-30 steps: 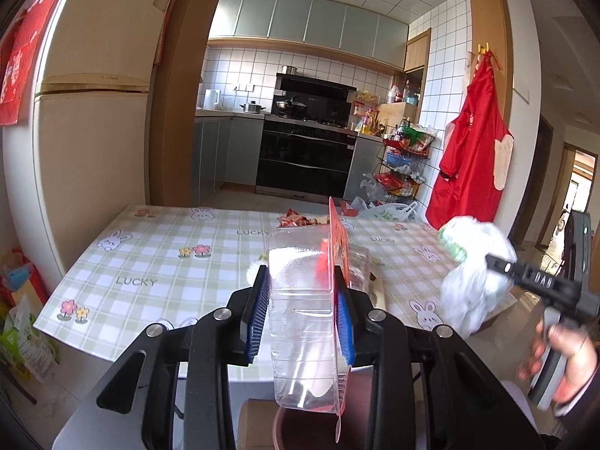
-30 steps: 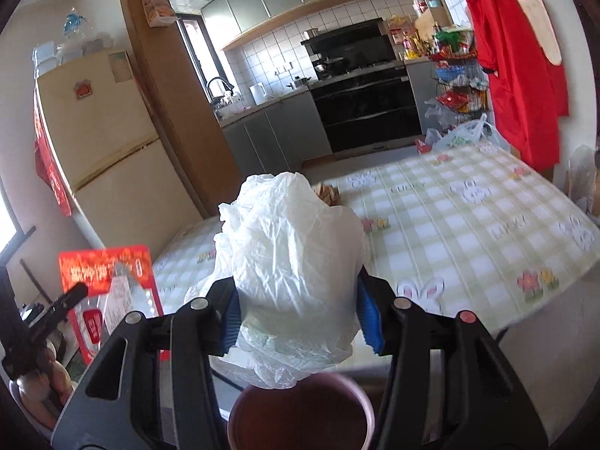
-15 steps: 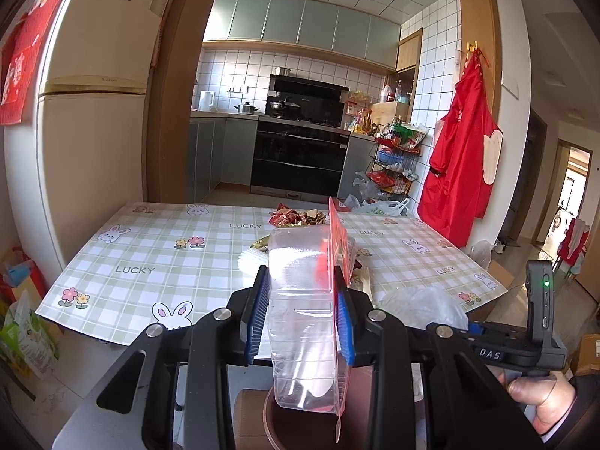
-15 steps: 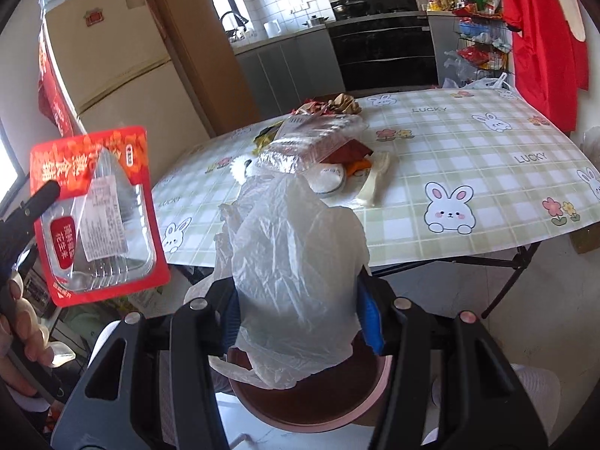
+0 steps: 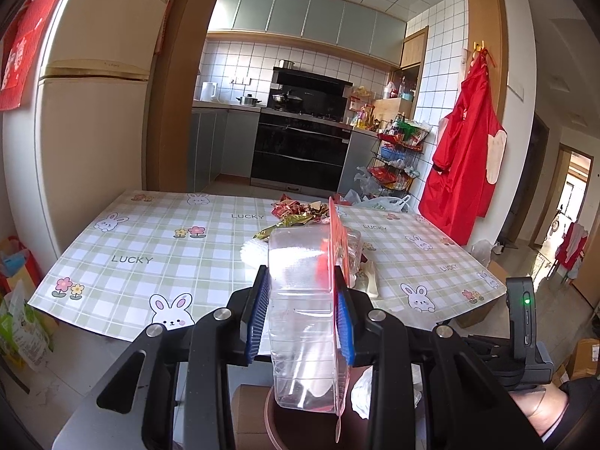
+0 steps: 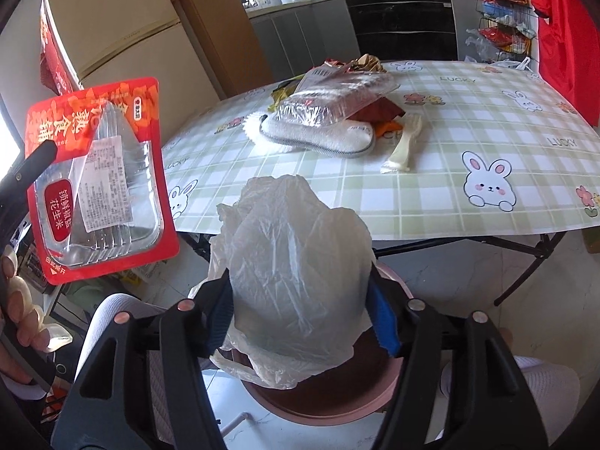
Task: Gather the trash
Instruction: 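Carry the white bag over the pink bucket and open the right tool while the left tool holds the package, then lower the clear package into the pink bucket and open the left tool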
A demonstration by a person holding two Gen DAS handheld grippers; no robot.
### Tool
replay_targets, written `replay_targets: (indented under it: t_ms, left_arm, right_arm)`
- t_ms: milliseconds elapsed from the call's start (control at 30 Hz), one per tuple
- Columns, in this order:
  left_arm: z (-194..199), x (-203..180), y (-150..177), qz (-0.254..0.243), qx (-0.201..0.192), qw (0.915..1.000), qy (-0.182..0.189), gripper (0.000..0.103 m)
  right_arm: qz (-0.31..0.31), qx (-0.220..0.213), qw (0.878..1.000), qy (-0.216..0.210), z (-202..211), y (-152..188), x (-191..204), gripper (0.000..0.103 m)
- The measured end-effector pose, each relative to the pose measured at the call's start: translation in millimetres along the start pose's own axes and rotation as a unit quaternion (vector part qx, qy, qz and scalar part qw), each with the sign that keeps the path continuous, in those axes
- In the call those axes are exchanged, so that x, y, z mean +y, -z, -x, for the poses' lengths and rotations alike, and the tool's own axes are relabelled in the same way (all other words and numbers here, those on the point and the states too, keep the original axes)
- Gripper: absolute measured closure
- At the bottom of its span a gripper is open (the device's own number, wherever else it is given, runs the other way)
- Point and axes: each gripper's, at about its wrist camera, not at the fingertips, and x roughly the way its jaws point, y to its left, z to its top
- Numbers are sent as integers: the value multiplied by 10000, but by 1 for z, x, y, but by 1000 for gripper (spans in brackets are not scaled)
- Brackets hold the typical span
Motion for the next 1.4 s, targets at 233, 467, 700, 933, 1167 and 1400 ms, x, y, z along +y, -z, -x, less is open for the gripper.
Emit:
replay_targets:
  t_ms: [233,467,700,933,1167,1400]
  left_arm:
    - [-1,-1,1,10,30,10000,38,71]
    - [2,-4,0,-53,10,10000,78,71]
    - [1,-11,4,-108,108,9997,200,71]
    - [-10,-20,10,-88,362,9979,531,71]
    - [-28,-37,24,-246,685,9930,930,71]
    - [-58,-57,36,-452,1035,9850,1304,56]
  right_arm:
    - [-3,76,10000,23,-3,1,1,28]
    - [182,38,9998,-72,4,-1,8,10]
    - [135,-262,9996,-56,26,-15,4,6]
    - [-158,-567,9983,19,46,-28,-17,6]
    - [-555,-788,9950,256,59,-32,-46,6]
    - [-815,-960,9913,372,70,-32,-68,6]
